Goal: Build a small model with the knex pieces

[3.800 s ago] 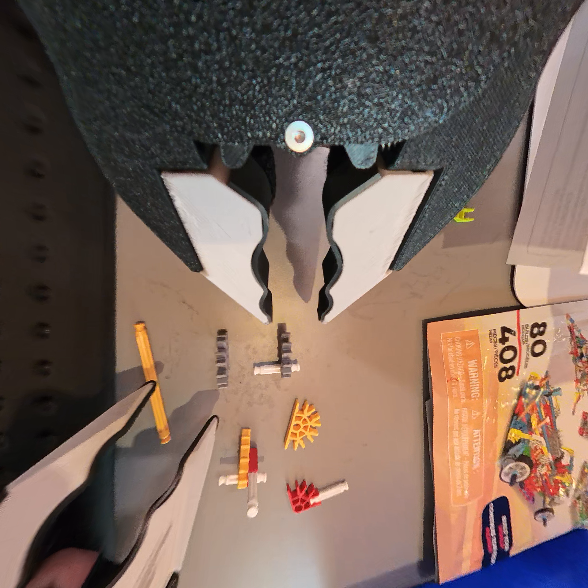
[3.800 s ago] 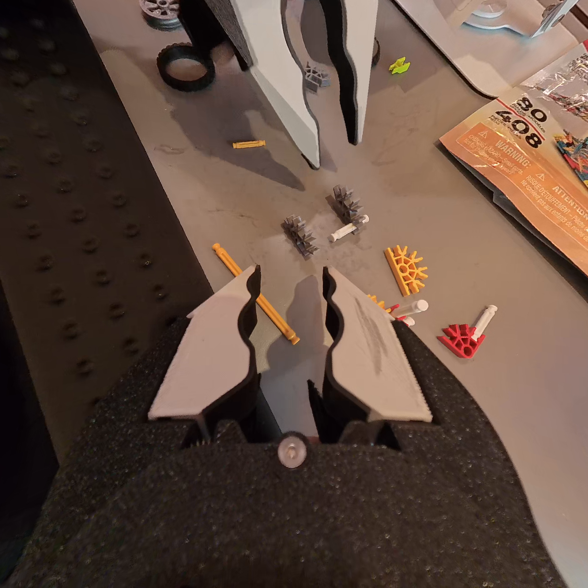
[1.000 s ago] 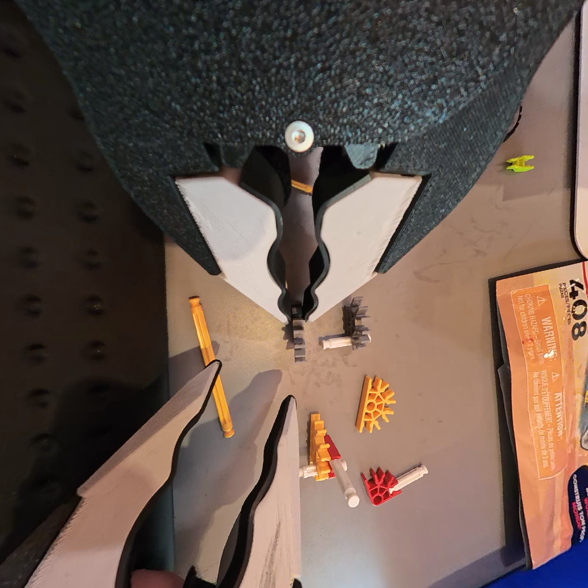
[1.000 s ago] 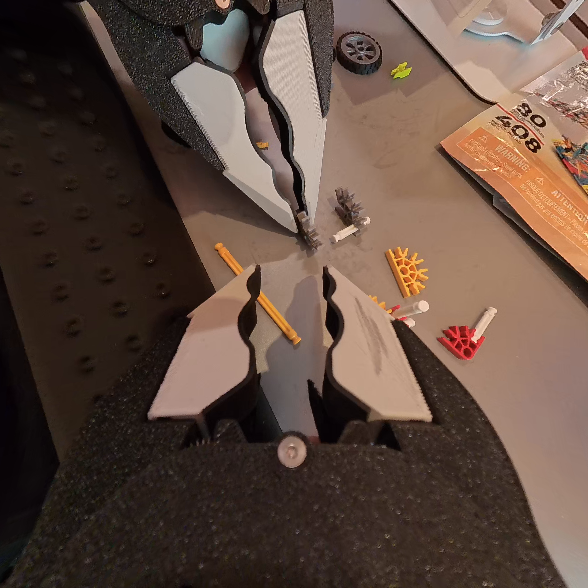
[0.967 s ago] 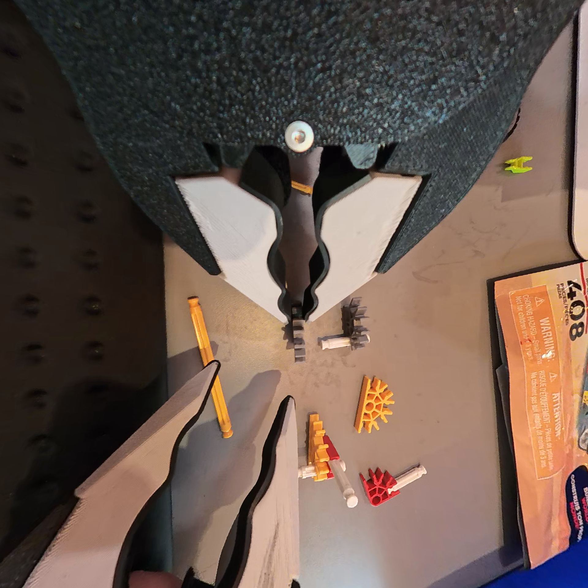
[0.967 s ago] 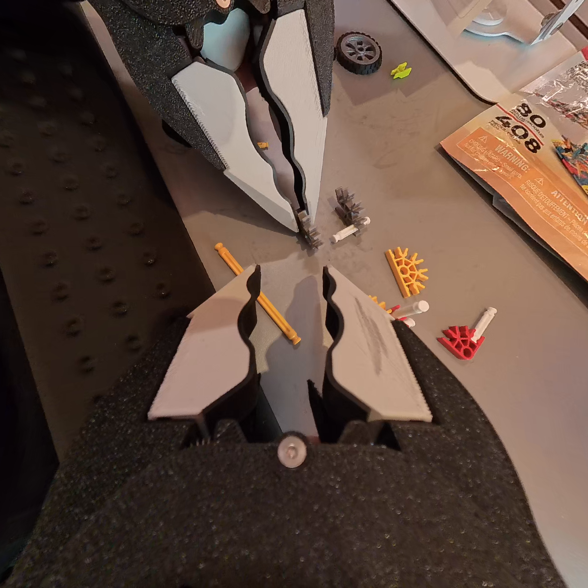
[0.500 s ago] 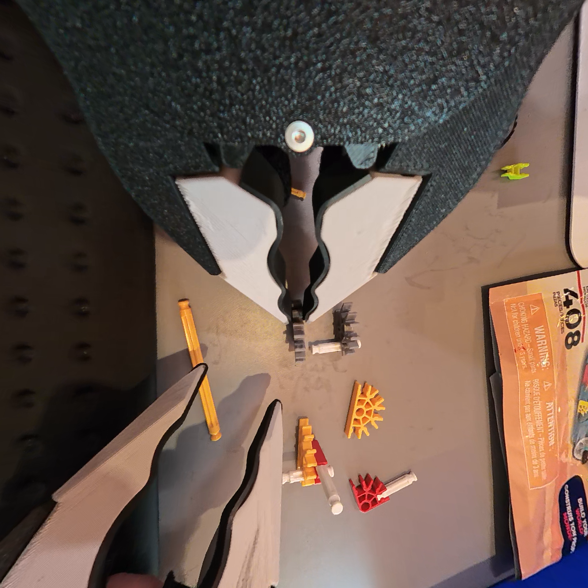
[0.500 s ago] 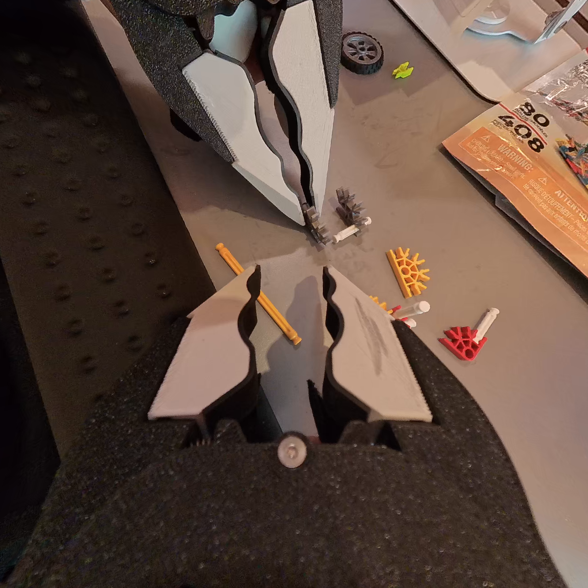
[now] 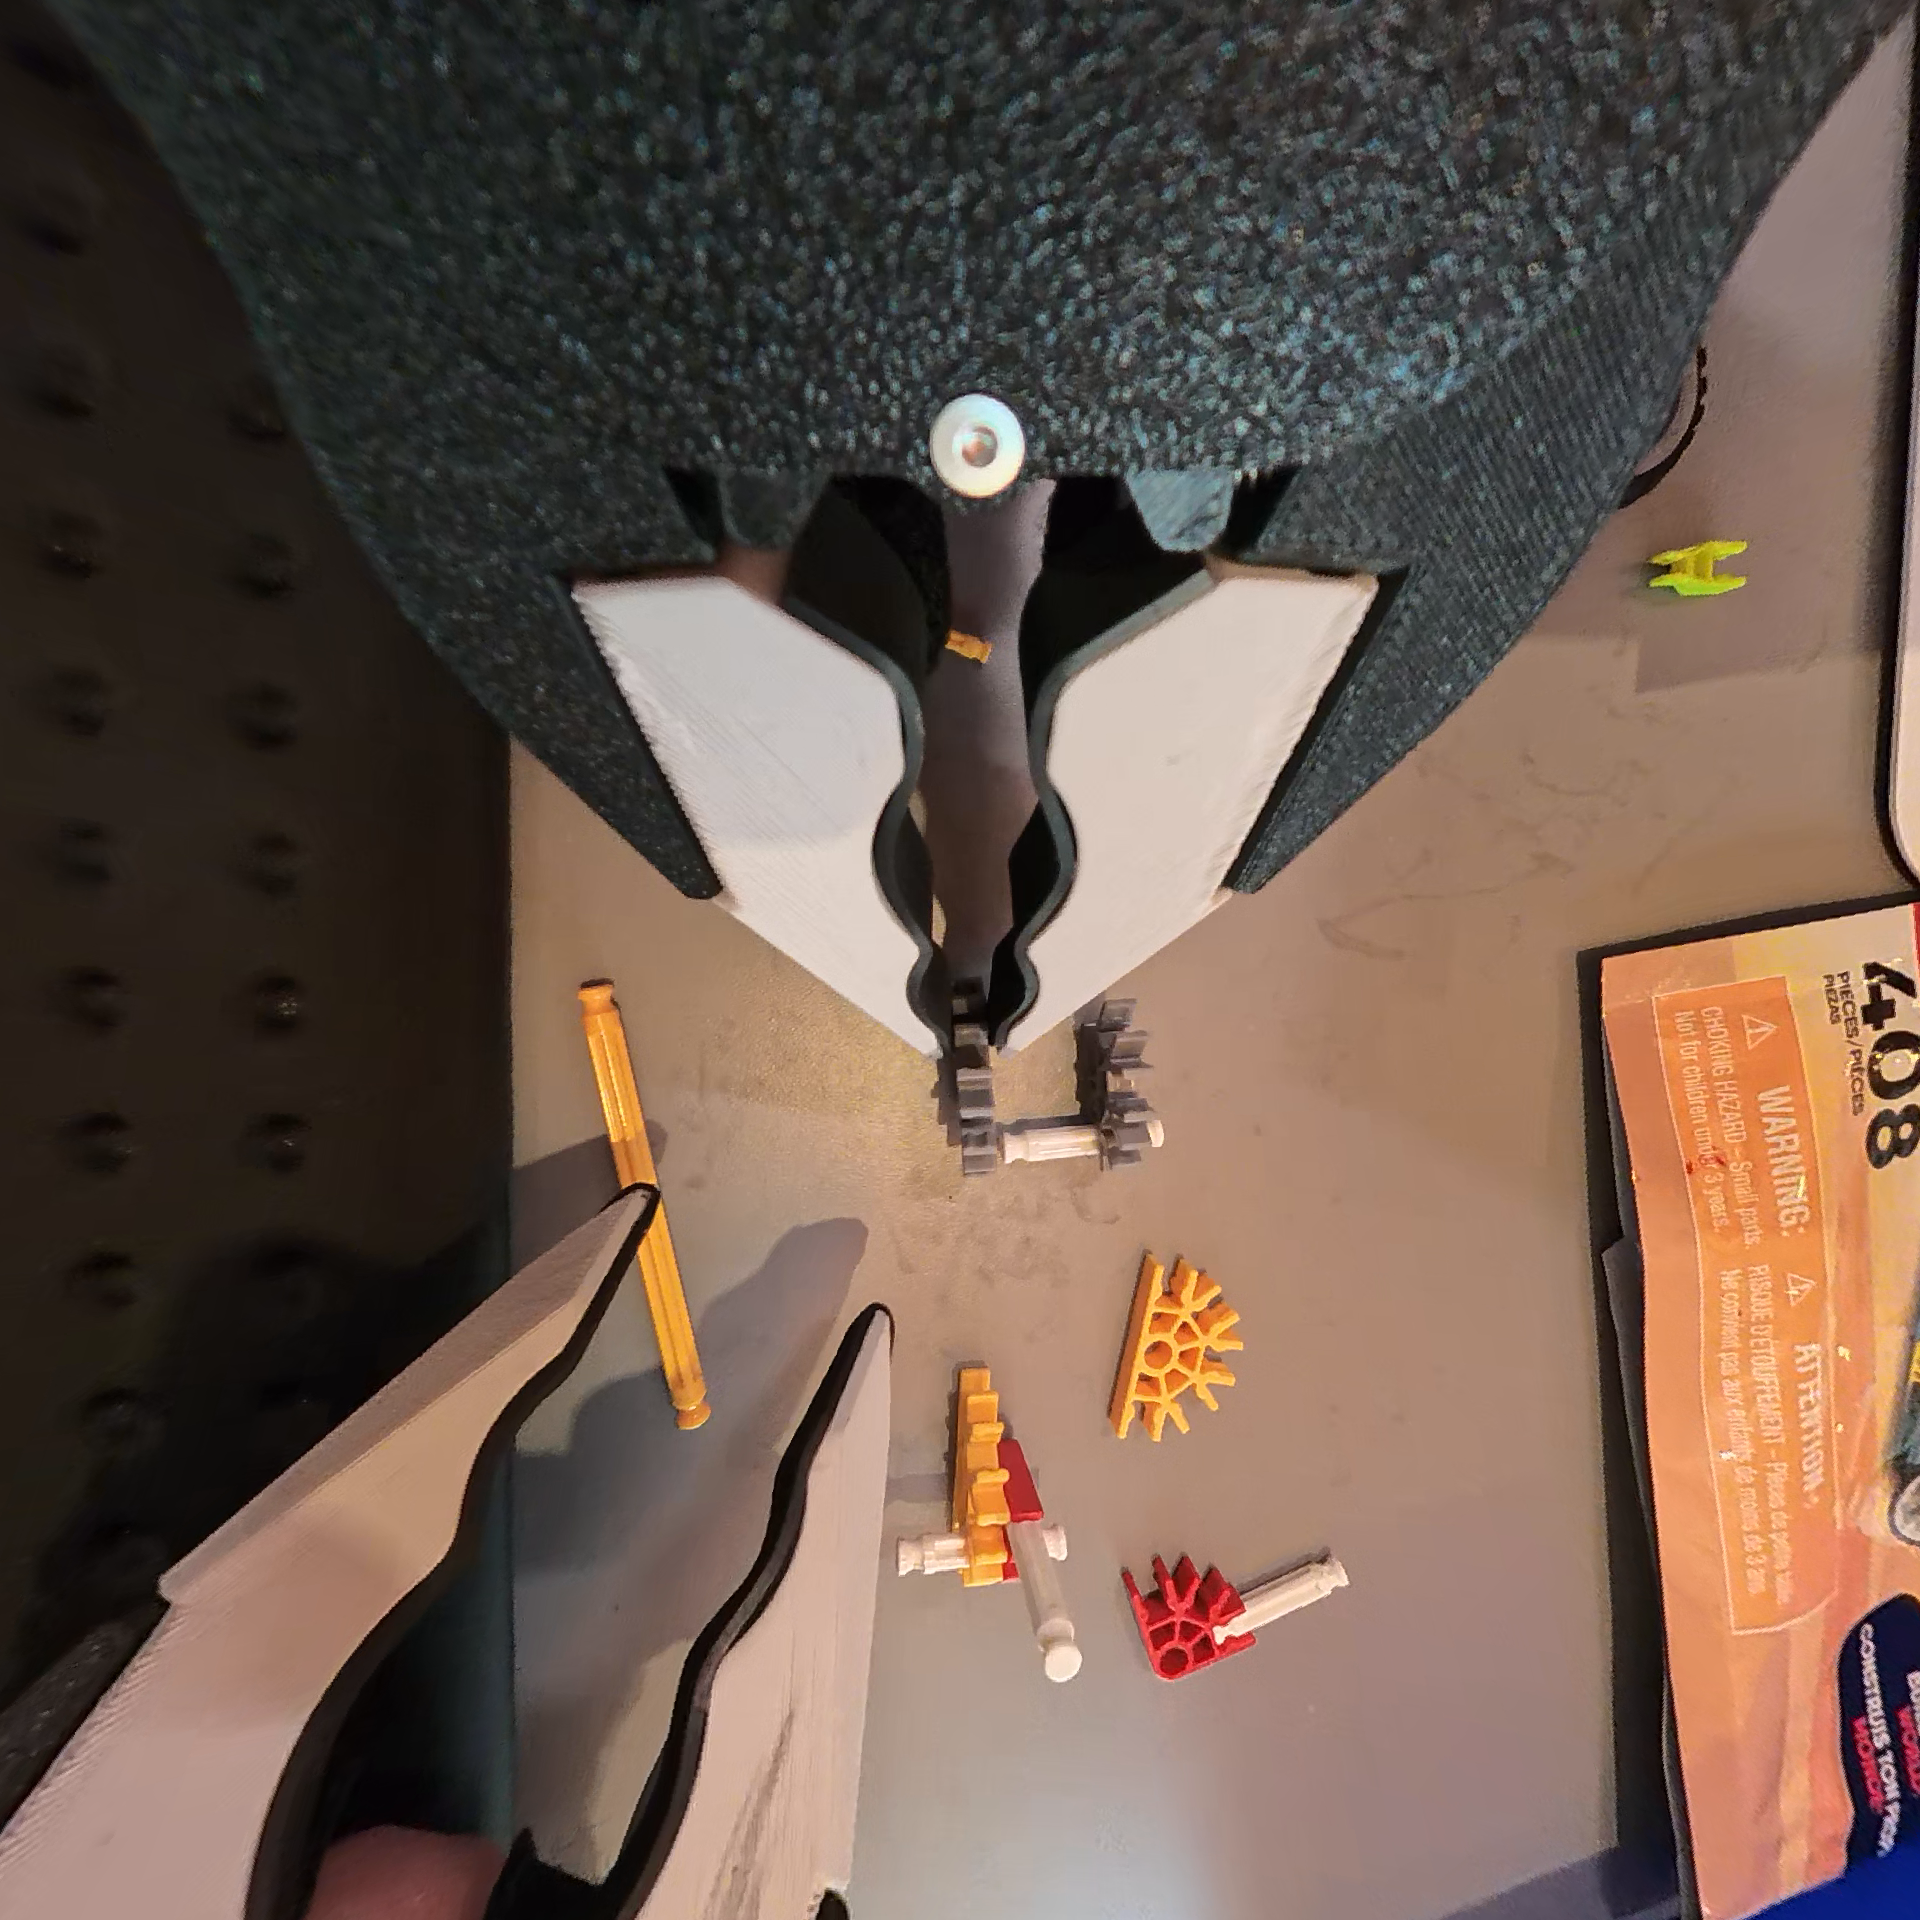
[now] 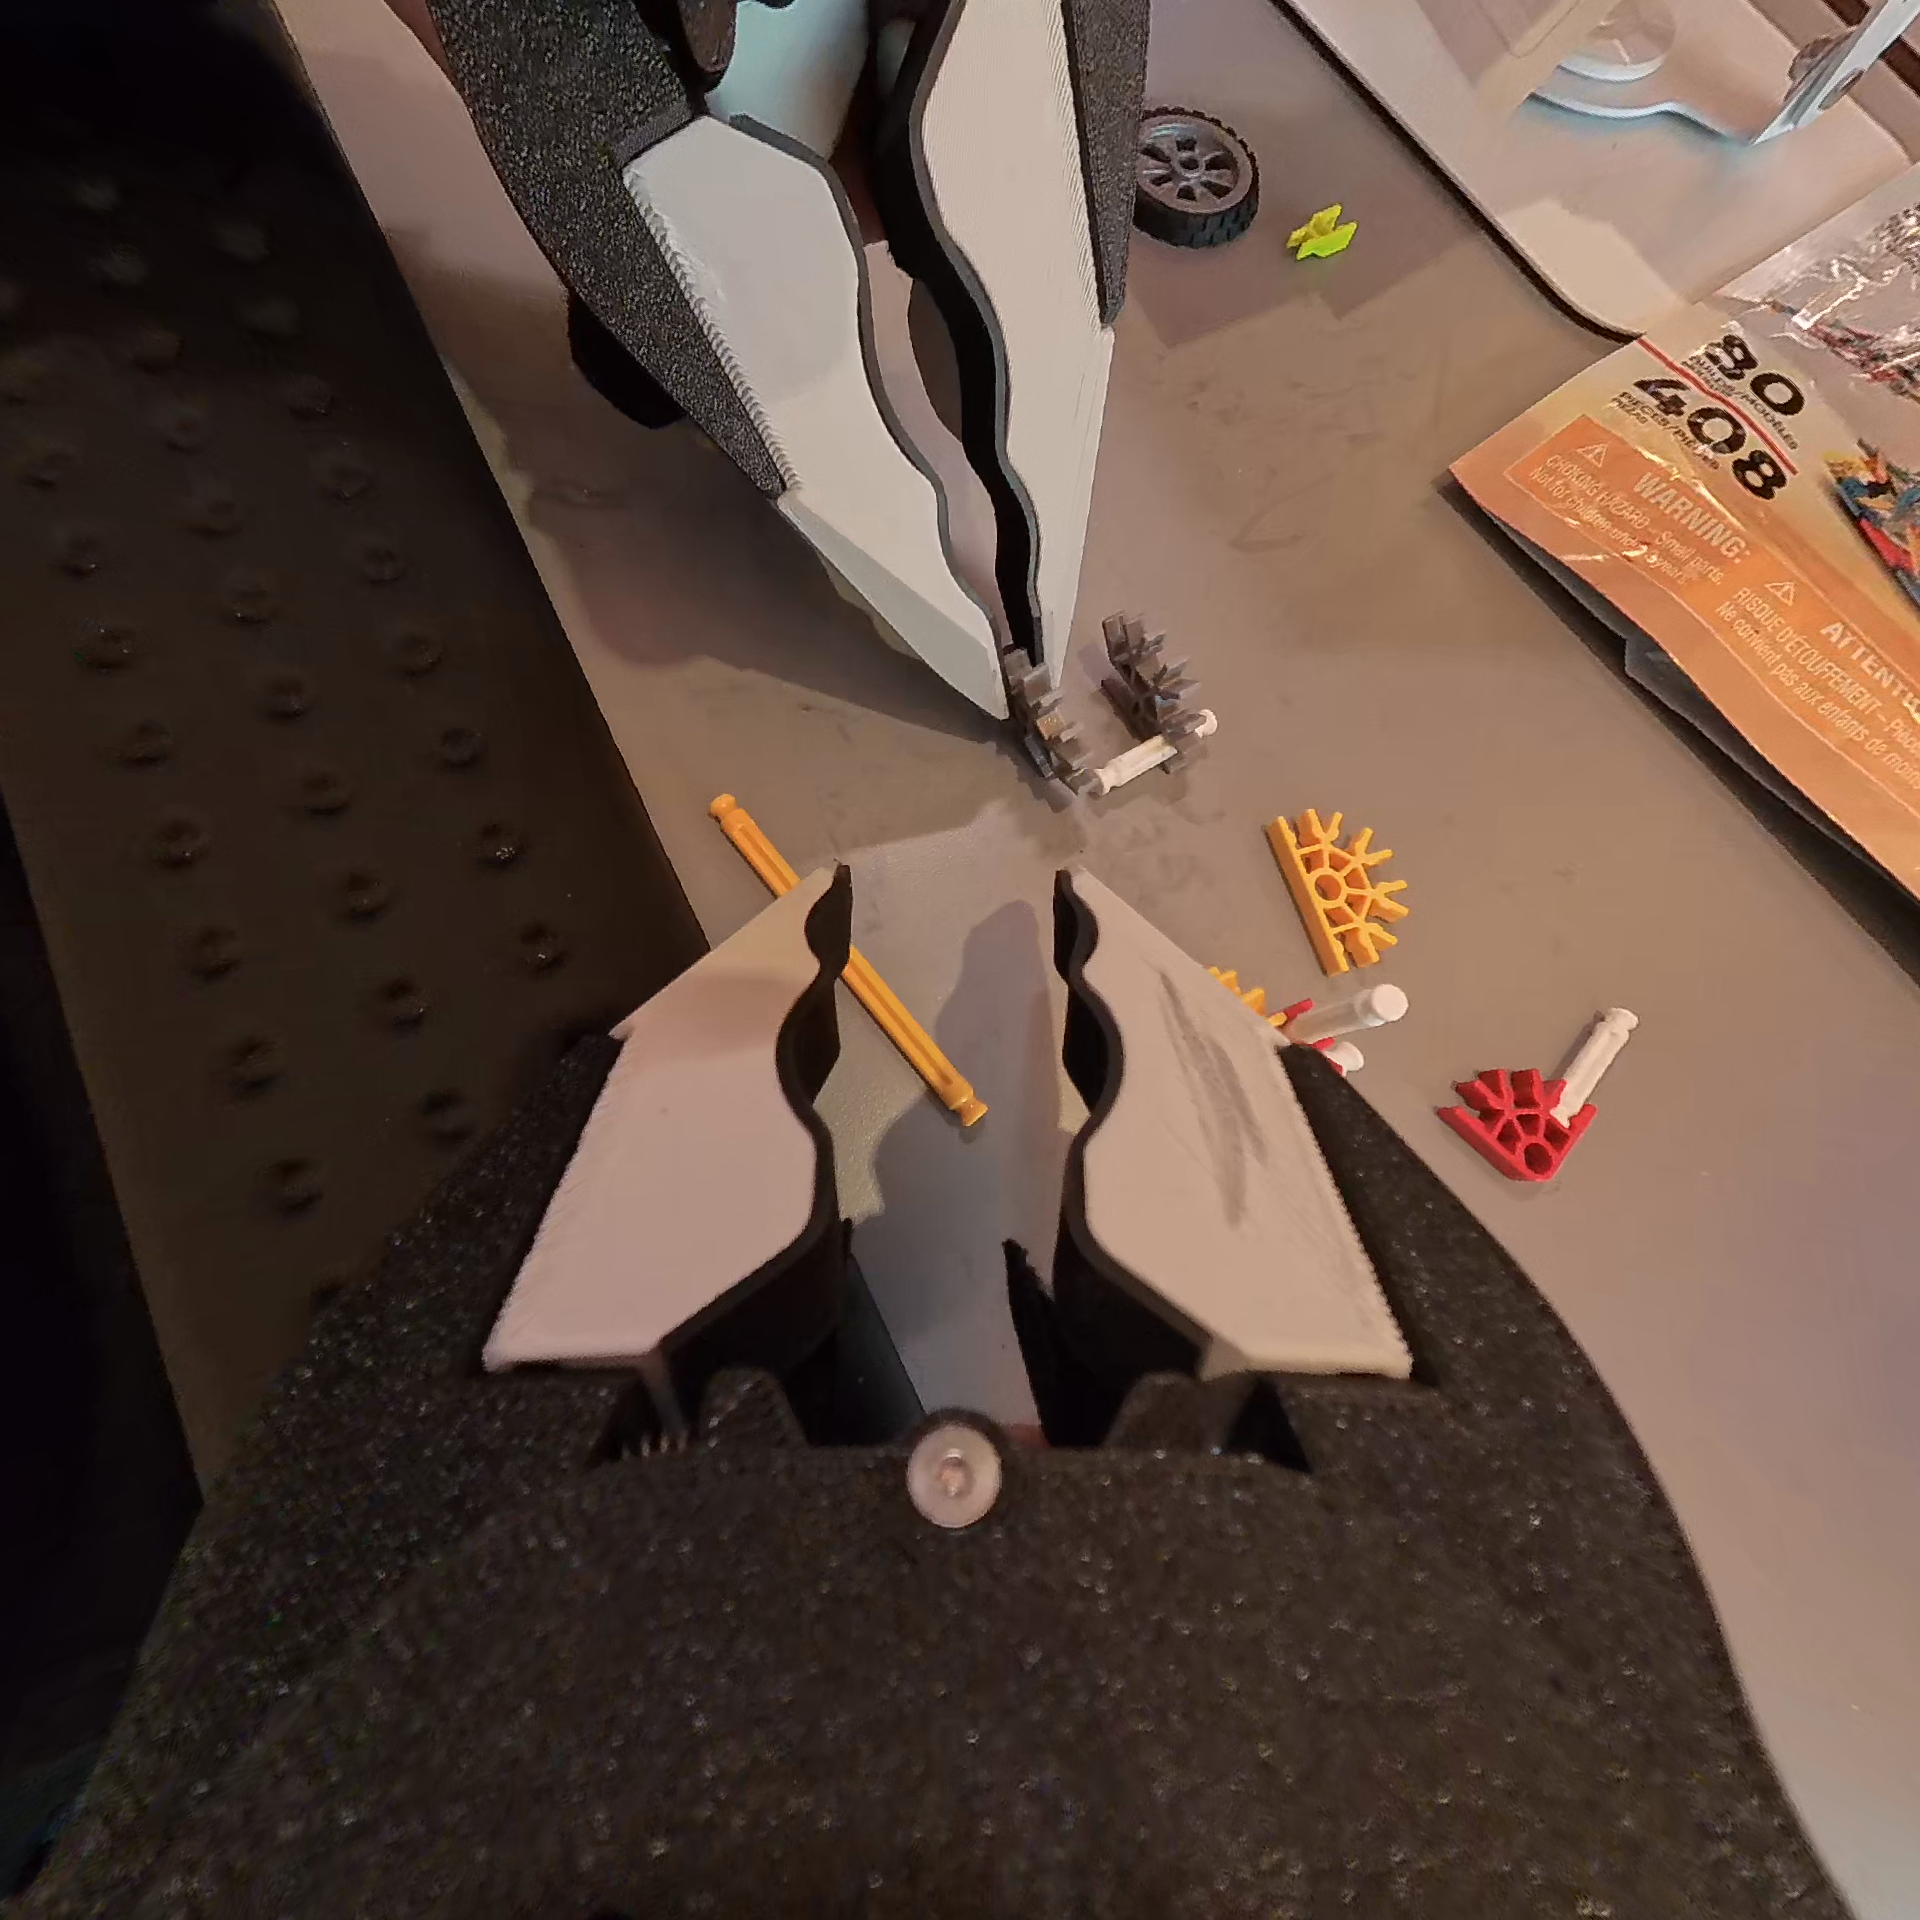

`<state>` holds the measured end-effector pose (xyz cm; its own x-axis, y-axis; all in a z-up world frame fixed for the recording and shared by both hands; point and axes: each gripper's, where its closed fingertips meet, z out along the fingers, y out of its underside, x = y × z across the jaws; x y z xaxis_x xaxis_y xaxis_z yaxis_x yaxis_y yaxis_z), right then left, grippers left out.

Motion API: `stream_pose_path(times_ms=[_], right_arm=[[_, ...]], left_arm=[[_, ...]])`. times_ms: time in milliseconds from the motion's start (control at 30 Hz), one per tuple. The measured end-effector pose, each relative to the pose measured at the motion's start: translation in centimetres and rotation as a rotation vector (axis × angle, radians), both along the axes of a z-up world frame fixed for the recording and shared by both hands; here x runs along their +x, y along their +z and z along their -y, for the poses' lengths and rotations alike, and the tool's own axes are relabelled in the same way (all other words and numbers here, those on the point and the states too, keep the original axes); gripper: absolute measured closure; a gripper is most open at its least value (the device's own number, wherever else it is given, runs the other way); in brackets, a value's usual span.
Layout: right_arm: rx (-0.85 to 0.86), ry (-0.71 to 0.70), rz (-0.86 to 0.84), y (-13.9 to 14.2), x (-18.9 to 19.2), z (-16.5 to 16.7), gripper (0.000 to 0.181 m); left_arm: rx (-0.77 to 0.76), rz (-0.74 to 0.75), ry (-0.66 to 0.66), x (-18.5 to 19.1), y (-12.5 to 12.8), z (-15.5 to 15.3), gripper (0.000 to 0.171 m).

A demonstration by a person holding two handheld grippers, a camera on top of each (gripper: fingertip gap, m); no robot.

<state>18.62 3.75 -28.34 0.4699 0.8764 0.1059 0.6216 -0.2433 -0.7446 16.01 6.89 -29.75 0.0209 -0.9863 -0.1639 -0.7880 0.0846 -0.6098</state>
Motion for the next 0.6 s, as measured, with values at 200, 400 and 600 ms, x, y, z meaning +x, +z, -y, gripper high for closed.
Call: stream_pose_path(times_ms=[200, 400, 600], right_arm=[[-0.001, 0.001, -0.002, 0.01, 0.0, 0.01, 0.143], [0.002, 0.001, -0.003, 0.03, 0.0, 0.01, 0.143], [0.004, 0.0, -0.005, 0.07, 0.01, 0.01, 0.143]], left_arm=[[-0.004, -0.007, 0.0, -0.06, -0.02, -0.03, 0.166], [-0.001, -0.008, 0.001, -0.1, 0.09, -0.09, 0.165], [0.003, -0.014, 0.004, -0.26, 0.28, -0.24, 0.164]])
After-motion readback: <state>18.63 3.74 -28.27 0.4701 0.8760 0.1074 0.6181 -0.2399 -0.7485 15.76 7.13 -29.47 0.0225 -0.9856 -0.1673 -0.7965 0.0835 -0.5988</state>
